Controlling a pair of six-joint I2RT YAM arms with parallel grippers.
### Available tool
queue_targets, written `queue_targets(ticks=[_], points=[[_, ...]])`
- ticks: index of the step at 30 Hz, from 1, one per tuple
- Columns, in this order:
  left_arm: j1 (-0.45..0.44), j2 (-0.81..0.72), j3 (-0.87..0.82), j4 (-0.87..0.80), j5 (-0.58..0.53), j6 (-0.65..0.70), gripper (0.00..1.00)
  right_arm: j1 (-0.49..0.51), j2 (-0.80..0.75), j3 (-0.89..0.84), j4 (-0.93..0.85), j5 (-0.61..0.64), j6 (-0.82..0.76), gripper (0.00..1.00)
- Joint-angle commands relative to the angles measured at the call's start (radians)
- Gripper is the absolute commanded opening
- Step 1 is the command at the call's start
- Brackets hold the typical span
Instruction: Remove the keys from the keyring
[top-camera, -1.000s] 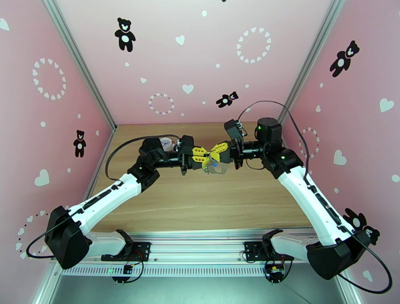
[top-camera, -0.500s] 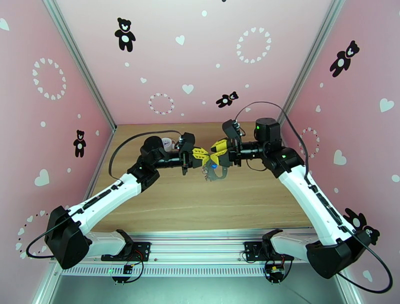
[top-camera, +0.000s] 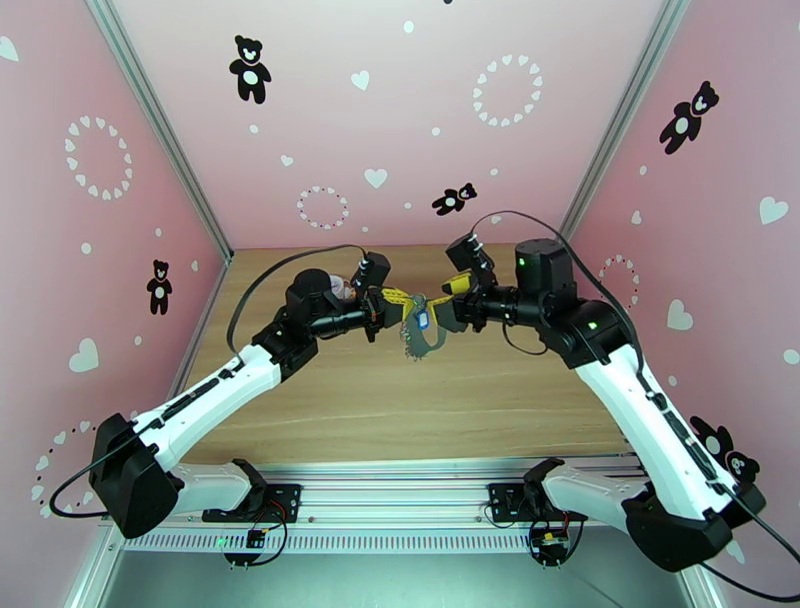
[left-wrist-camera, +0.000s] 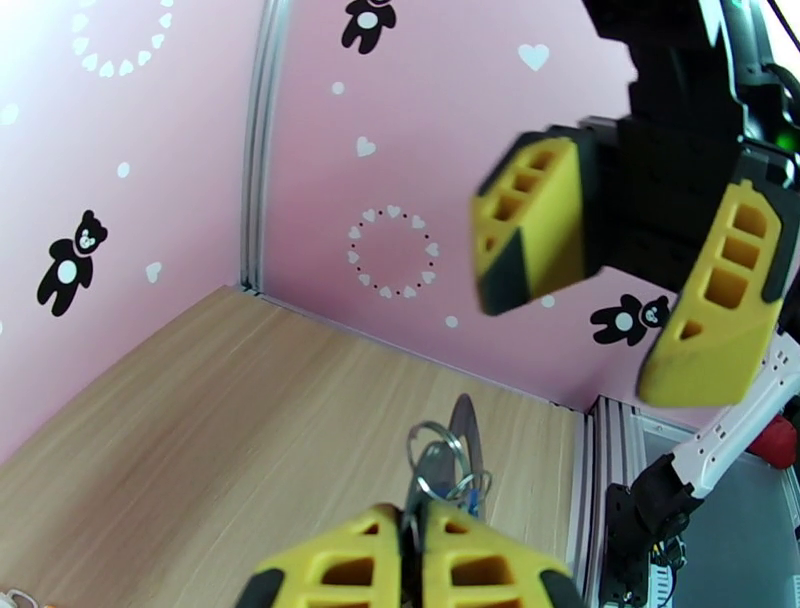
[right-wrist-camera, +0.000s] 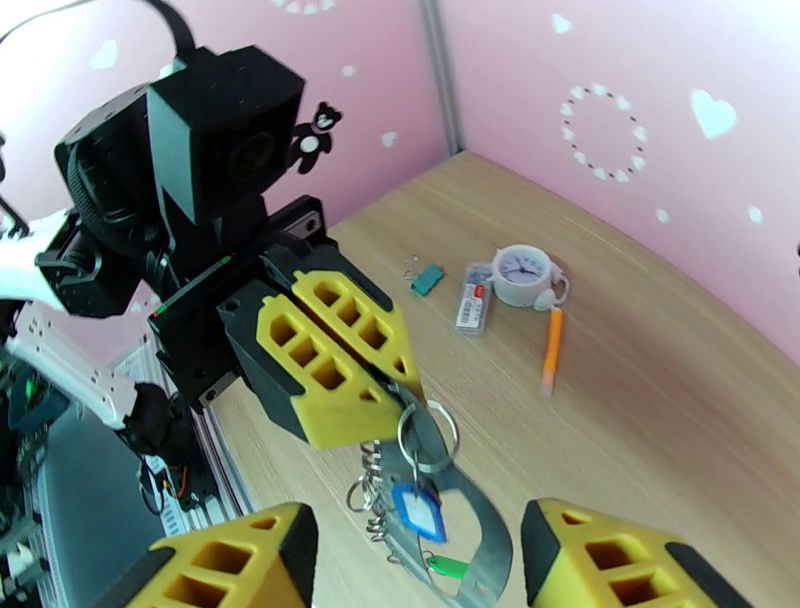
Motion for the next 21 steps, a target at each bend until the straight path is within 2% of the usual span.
queue_targets(ticks=[1, 6, 10, 21], points=[[-0.002, -0.029, 0.028, -0.002, -0.041, -0.035, 0.0, 0.031, -0.027, -0.035, -0.026, 0.039, 0.127, 0.55], [-0.008, -0.024, 0.032, 0.009, -0.034, -0.035, 0.0, 0.063, -0.03, -0.122, 0.076, -0.036, 0.155, 0.5], [-0.01, -0.028, 0.033, 0.004, -0.031, -0.025, 0.0, 0.063, -0.013, -0.144, 0.099, -0.003, 0.132, 0.46], [-0.036, -0.04, 0.04, -0.022, -0.031, 0.025, 0.0, 0.063, 0.052, -0.152, 0.175, -0.023, 0.107, 0.42]])
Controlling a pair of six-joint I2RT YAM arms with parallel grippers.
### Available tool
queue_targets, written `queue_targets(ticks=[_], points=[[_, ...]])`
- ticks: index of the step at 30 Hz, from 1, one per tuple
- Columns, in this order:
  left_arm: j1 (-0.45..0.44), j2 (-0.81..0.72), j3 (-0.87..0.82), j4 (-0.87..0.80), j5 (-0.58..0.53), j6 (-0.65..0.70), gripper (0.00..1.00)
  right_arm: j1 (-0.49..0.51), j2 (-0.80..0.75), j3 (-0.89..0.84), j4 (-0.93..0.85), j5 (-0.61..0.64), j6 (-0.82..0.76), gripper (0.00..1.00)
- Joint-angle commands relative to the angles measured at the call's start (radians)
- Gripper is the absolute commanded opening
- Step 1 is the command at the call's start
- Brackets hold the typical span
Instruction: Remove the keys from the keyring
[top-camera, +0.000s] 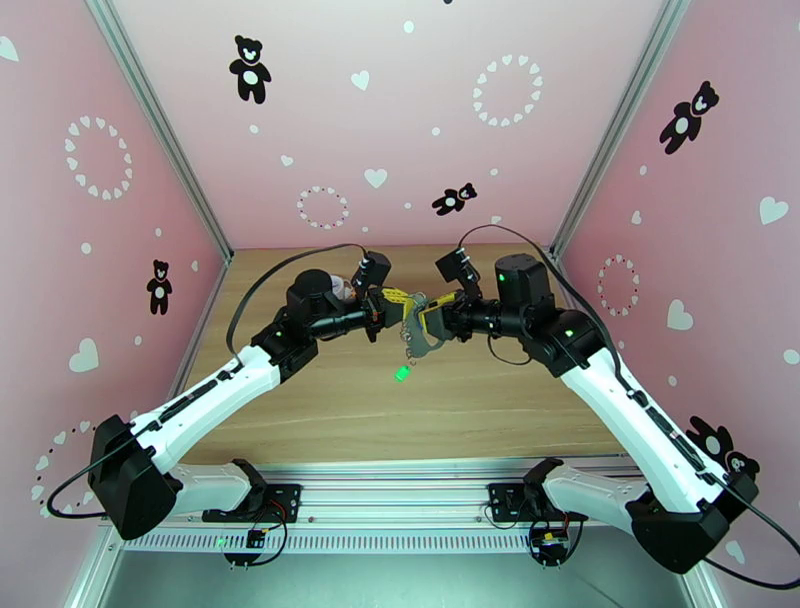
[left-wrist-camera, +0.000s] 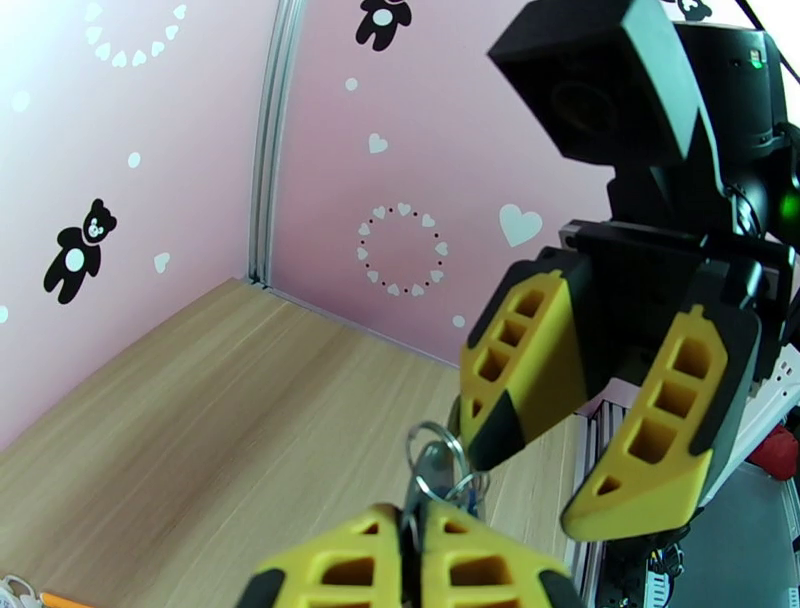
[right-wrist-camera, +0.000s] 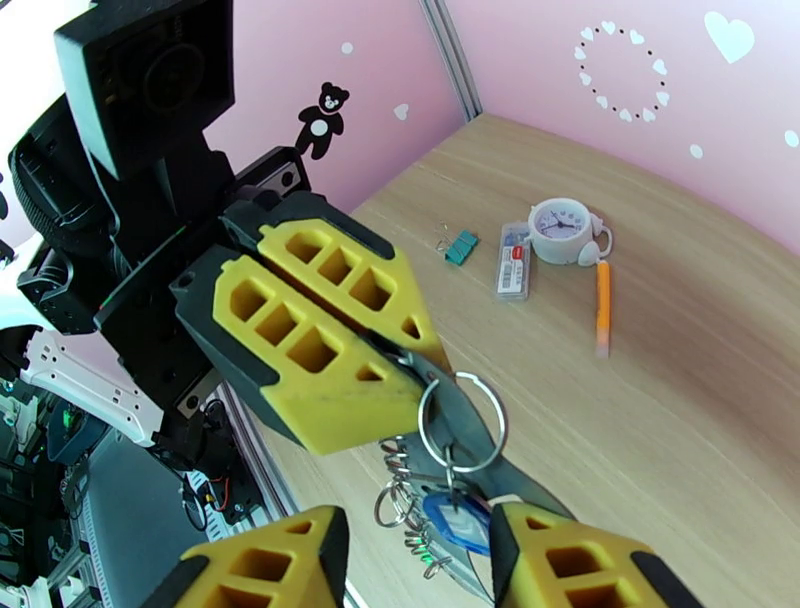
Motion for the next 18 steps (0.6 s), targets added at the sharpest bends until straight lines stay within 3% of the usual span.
queue_targets(ticks=[1, 14, 16, 18], points=[[-0.02, -0.036, 0.039, -0.005, 0.005, 0.027, 0.0, 0.002, 0.038, -0.01, 0.044, -0.028, -0.013, 0.4], [-0.06, -0.057, 0.032, -0.005, -0.065, 0.078, 0.0, 0.002, 0.062, -0.027, 0.045, -0.006, -0.019, 0.19], [-0.064, -0.061, 0.029, -0.011, -0.092, 0.097, 0.0, 0.003, 0.054, -0.023, 0.042, 0.012, -0.012, 0.05], [-0.066, -0.063, 0.028, -0.021, -0.103, 0.113, 0.0, 0.002, 0.046, -0.01, 0.027, 0.038, -0.014, 0.0]])
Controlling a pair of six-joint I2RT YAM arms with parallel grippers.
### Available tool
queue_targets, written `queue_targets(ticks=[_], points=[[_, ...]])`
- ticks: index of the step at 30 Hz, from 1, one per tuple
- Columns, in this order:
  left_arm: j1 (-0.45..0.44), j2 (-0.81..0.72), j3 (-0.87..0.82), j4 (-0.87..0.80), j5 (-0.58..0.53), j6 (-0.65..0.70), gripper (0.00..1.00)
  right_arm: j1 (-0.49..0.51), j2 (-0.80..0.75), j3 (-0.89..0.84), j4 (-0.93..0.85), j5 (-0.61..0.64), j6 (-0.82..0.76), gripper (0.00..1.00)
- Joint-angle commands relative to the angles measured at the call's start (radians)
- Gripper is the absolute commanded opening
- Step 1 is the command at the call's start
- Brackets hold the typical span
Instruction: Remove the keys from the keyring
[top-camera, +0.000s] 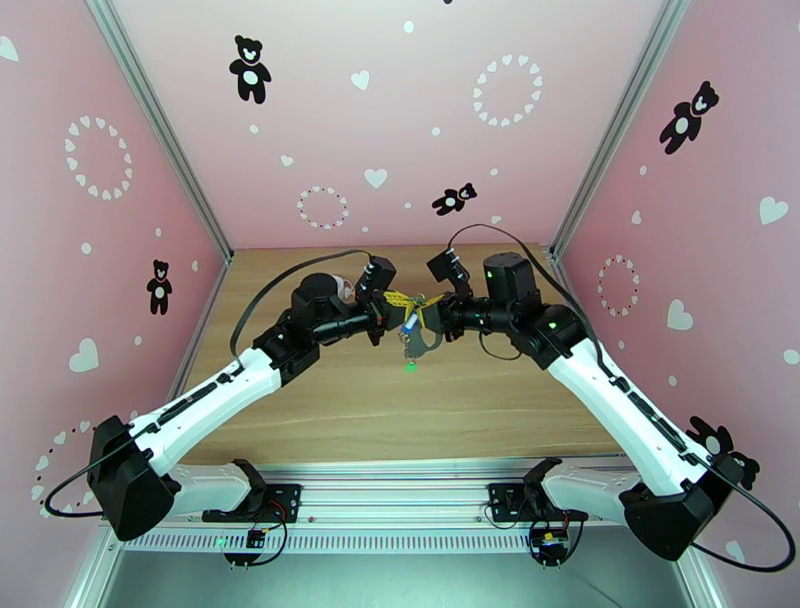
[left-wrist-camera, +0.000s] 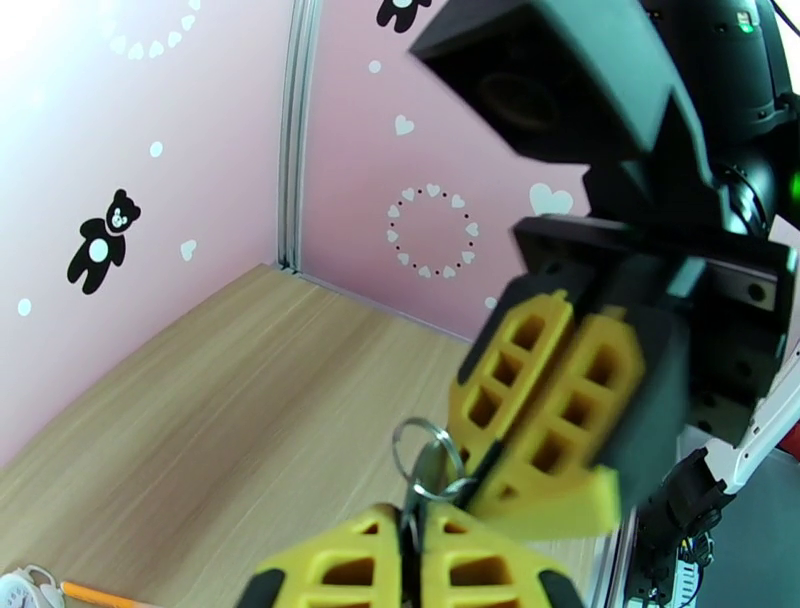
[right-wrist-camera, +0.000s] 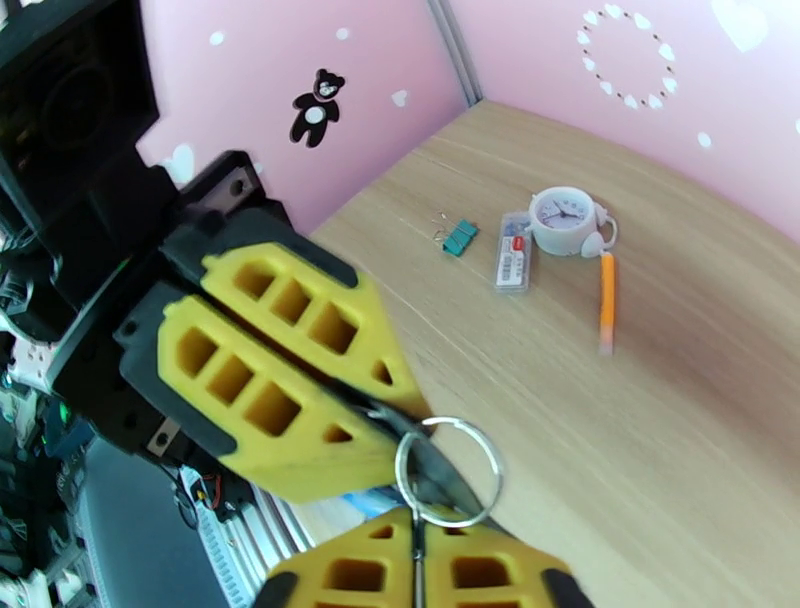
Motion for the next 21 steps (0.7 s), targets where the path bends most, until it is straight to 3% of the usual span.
queue_targets(ticks=[1, 8, 13, 21], points=[[-0.026, -0.05, 0.027, 0.026, 0.001, 0.048, 0.0, 0.003, -0.007, 0.015, -0.011, 0.064, 0.003, 0.0], [-0.032, -0.097, -0.04, 0.018, -0.052, 0.145, 0.0, 0.003, -0.046, 0.096, -0.11, 0.114, -0.022, 0.0], [-0.033, -0.146, -0.111, 0.054, -0.067, 0.218, 0.0, 0.003, -0.043, 0.195, -0.276, 0.111, -0.107, 0.0], [-0.035, -0.224, -0.194, 0.077, 0.072, 0.333, 0.0, 0.004, -0.041, 0.295, -0.428, 0.052, -0.243, 0.0]])
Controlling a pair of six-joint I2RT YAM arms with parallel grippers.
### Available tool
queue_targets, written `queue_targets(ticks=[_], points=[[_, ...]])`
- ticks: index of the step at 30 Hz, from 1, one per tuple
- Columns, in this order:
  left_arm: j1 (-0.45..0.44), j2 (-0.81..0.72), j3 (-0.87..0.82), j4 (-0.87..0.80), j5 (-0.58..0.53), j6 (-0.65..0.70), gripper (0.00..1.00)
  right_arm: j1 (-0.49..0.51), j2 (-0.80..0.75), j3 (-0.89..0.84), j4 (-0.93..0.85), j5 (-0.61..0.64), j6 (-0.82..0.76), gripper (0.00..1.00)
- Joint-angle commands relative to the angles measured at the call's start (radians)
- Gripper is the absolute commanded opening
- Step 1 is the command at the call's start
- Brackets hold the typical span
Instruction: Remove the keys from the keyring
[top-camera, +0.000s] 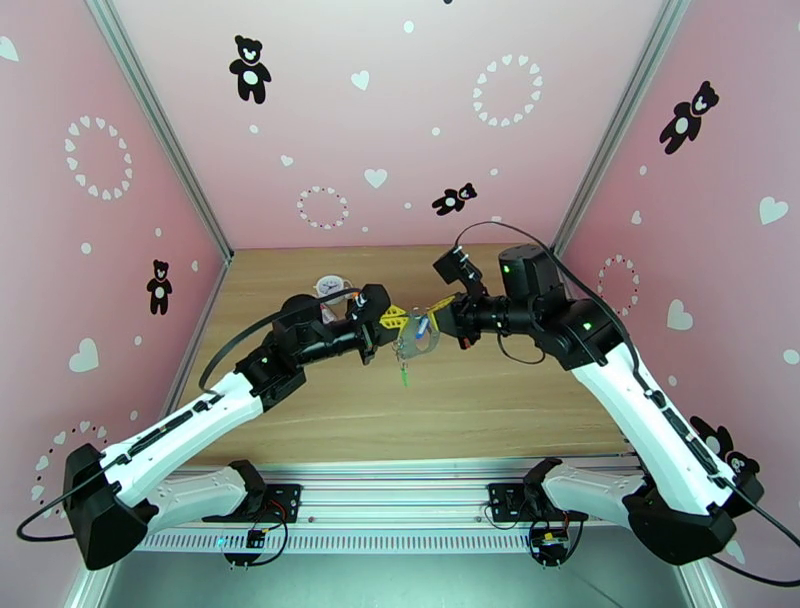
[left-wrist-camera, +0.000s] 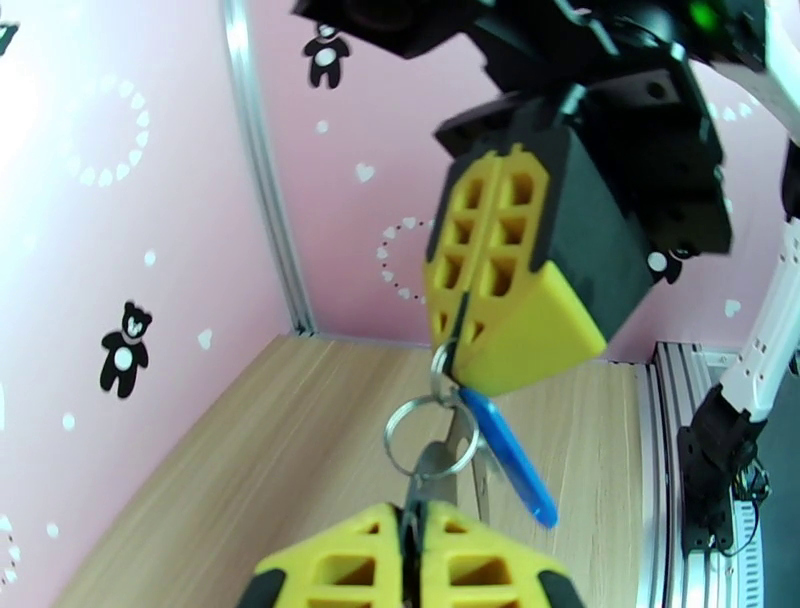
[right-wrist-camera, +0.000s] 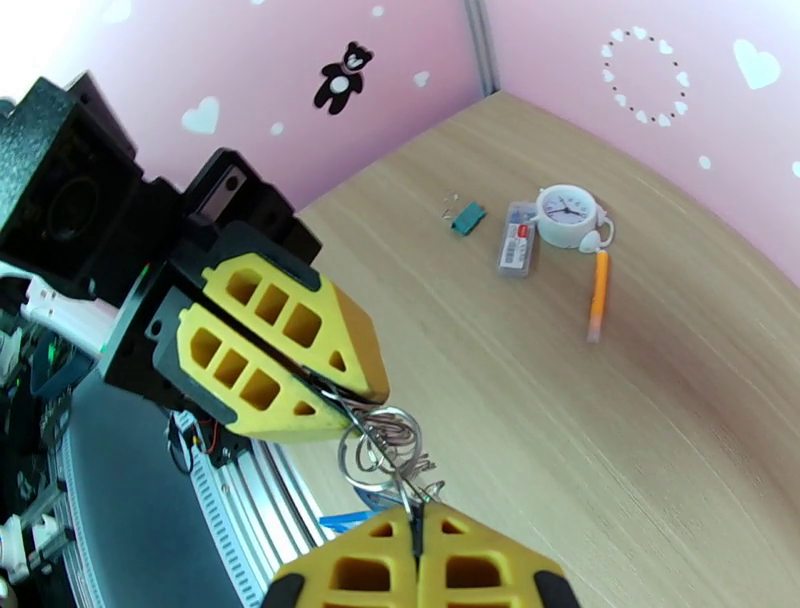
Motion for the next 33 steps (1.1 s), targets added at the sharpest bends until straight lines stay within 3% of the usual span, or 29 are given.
queue_targets(ticks=[1, 11, 20, 28, 33], points=[[0.013, -0.061, -0.044, 0.0, 0.05, 0.072, 0.0, -0.019, -0.019, 0.069, -0.093, 0.01, -0.078, 0.0], [0.009, -0.051, -0.033, -0.052, 0.096, 0.105, 0.03, -0.019, -0.007, 0.074, -0.054, -0.165, -0.052, 0.0], [0.003, -0.033, -0.022, -0.037, 0.065, 0.073, 0.06, -0.019, 0.0, 0.067, -0.074, -0.177, -0.094, 0.0], [-0.002, -0.026, -0.013, -0.048, 0.027, 0.014, 0.35, -0.019, 0.027, 0.062, -0.042, -0.156, -0.026, 0.0], [-0.002, -0.056, -0.007, -0.085, -0.01, -0.049, 0.42, -0.019, 0.048, 0.069, -0.057, -0.149, 0.014, 0.0]])
